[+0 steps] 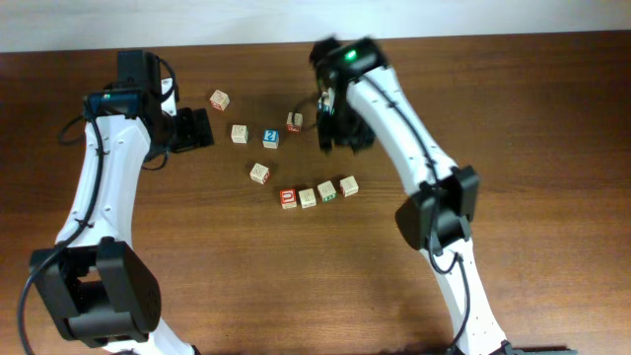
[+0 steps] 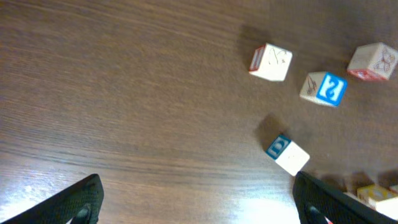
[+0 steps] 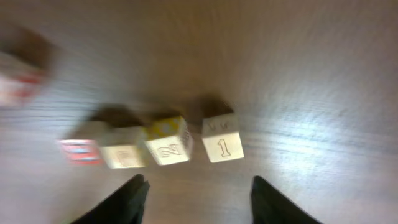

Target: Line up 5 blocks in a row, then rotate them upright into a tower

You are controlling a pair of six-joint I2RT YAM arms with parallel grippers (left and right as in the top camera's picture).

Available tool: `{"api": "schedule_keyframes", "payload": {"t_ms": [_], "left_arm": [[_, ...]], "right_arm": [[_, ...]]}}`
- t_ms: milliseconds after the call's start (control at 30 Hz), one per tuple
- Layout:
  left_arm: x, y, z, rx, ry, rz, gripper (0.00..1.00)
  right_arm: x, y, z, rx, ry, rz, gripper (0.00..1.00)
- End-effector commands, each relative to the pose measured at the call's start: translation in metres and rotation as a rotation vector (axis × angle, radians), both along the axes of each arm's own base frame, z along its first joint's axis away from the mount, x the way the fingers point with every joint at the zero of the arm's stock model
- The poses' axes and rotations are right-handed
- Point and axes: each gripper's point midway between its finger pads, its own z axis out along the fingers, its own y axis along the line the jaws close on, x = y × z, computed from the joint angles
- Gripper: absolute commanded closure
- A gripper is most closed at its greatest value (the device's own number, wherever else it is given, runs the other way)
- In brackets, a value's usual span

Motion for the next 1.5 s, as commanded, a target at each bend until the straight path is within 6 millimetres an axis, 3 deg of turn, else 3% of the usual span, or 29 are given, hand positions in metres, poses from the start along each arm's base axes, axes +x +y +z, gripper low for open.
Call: {"api": "schedule_keyframes", "payload": {"t_ms": [0, 133, 200, 233, 300, 400, 467, 533, 600, 700, 833, 933, 1100, 1300, 1467], "left_arm": [[-0.001, -0.026, 0.003, -0.014, 0.013, -0.106, 0.05], [-0.007, -0.053, 0.003, -0.033, 0.029, -0.160, 0.08], [-0.011, -0.065, 0.002, -0.054, 0.039, -0.189, 0.09], [-0.012, -0.071, 0.002, -0.058, 0.044, -0.203, 0.10], [-0.015, -0.090, 0.002, -0.057, 0.045, -0.249, 0.12], [-0.013, -0.097, -0.004, -0.024, 0.046, -0.273, 0.14], [-0.007, -0.103, -0.022, -0.014, 0.065, -0.342, 0.16], [0.000, -0.110, -0.054, -0.001, 0.101, -0.430, 0.23], [0.000, -0.110, -0.076, 0.008, 0.142, -0.475, 0.25], [-0.005, -0.124, -0.099, -0.047, 0.178, -0.608, 0.27], [-0.010, -0.126, -0.119, -0.049, 0.228, -0.614, 0.31], [-0.010, -0.126, -0.120, -0.050, 0.230, -0.606, 0.41], [-0.011, -0.125, -0.120, -0.071, 0.254, -0.486, 0.66], [-0.022, -0.123, -0.120, -0.085, 0.309, -0.418, 0.71], [-0.051, -0.119, -0.119, -0.097, 0.429, -0.411, 0.70]], "right_arm": [[0.016, -0.019, 0.109, 0.140, -0.262, -0.028, 0.42], [-0.004, -0.053, 0.197, 0.197, -0.457, -0.053, 0.42], [-0.022, -0.061, 0.224, 0.202, -0.513, -0.036, 0.42], [-0.030, -0.066, 0.227, 0.192, -0.511, -0.038, 0.42], [-0.044, -0.082, 0.199, 0.096, -0.414, -0.061, 0.43], [-0.053, -0.093, 0.141, 0.023, -0.224, -0.093, 0.43], [-0.048, -0.107, 0.109, 0.001, -0.157, -0.132, 0.43], [-0.045, -0.125, 0.082, -0.016, -0.109, -0.179, 0.43], [-0.045, -0.140, 0.071, -0.026, -0.080, -0.216, 0.42], [-0.043, -0.149, 0.069, -0.032, -0.079, -0.233, 0.41], [-0.042, -0.149, 0.069, -0.032, -0.080, -0.235, 0.40], [-0.042, -0.150, 0.069, -0.034, -0.081, -0.236, 0.40], [-0.042, -0.150, 0.069, -0.034, -0.083, -0.236, 0.40], [-0.041, -0.150, 0.069, -0.033, -0.085, -0.236, 0.39], [-0.039, -0.149, 0.070, -0.031, -0.092, -0.236, 0.36]]}}
